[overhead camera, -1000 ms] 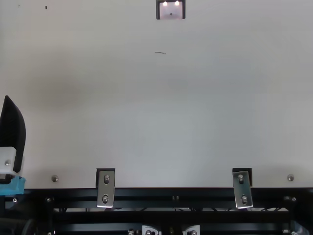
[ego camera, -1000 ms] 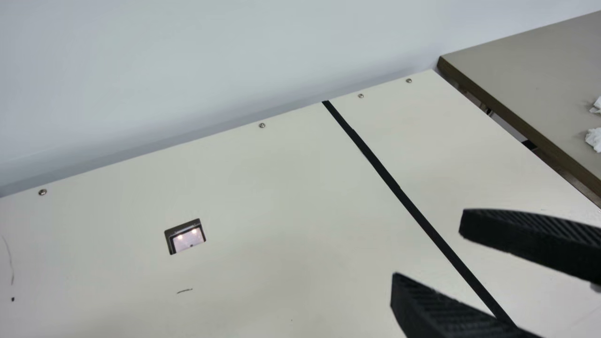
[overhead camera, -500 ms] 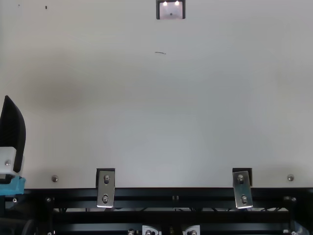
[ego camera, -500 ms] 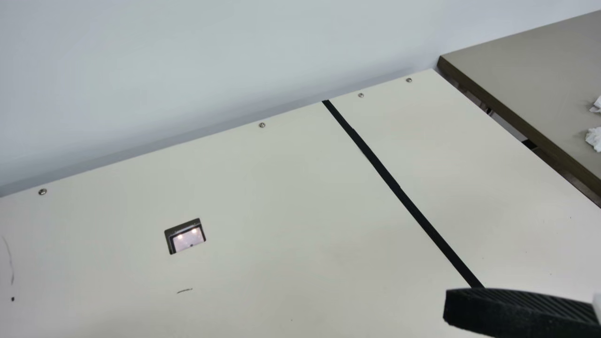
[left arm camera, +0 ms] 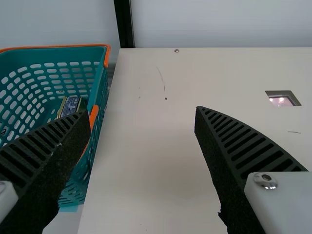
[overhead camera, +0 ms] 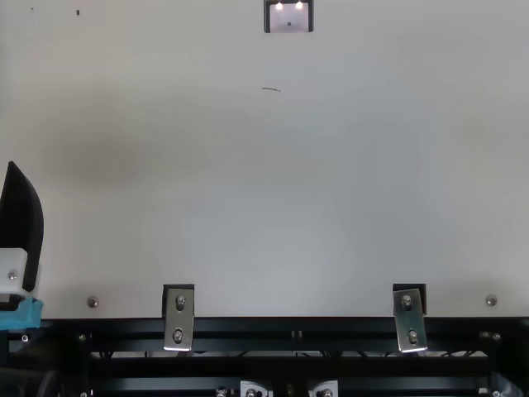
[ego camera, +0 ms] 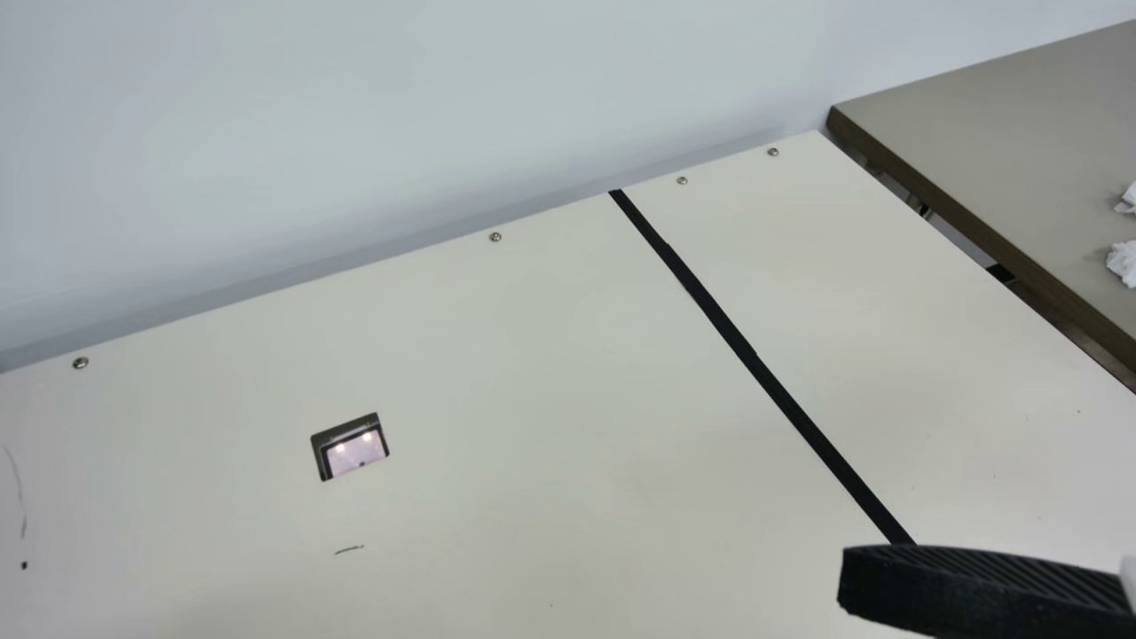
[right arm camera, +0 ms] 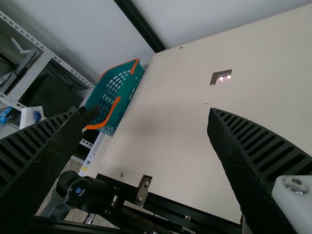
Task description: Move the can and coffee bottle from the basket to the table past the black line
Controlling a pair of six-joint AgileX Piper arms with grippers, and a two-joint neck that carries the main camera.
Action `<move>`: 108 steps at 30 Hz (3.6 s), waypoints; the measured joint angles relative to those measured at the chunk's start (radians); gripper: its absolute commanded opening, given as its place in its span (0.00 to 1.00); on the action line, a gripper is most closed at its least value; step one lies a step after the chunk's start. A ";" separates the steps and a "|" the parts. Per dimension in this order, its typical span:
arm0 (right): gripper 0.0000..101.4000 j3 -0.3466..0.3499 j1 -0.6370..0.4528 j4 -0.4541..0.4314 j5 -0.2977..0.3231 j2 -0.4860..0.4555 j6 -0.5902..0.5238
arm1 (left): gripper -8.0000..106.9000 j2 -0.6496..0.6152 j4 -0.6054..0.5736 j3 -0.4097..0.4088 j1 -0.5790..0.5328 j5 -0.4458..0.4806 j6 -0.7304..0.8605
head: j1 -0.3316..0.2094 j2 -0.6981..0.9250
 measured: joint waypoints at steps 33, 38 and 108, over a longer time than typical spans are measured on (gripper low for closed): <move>1.00 0.000 0.000 0.000 0.000 0.000 0.000 | 0.85 0.000 0.000 0.000 0.000 0.000 0.000 | -0.092 0.845; 1.00 0.000 0.000 0.000 0.000 0.000 0.000 | 0.85 0.000 0.000 0.000 0.000 0.000 0.000 | -0.102 1.024; 1.00 0.000 0.000 0.000 0.000 0.000 0.000 | 0.85 1.067 -0.281 -0.771 0.551 -0.132 0.361 | -0.102 1.198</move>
